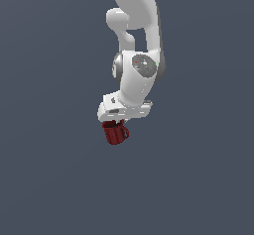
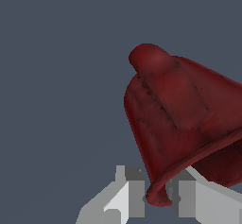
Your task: Pick up the object and move it to a goal position.
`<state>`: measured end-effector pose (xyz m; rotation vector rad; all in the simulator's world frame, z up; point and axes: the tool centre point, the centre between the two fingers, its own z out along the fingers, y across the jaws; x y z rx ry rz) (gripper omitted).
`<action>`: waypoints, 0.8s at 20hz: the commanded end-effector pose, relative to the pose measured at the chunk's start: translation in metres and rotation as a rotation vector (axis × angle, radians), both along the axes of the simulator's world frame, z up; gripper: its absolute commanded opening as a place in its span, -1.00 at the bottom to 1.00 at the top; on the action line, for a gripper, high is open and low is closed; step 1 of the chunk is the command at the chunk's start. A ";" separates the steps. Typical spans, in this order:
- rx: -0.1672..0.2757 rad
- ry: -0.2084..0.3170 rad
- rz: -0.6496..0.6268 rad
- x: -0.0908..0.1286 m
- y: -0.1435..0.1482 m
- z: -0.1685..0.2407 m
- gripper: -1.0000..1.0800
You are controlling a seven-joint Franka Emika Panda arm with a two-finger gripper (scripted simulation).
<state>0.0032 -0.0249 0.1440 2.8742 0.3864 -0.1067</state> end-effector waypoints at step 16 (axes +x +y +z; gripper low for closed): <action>0.033 -0.426 0.049 0.040 -0.059 0.086 -1.00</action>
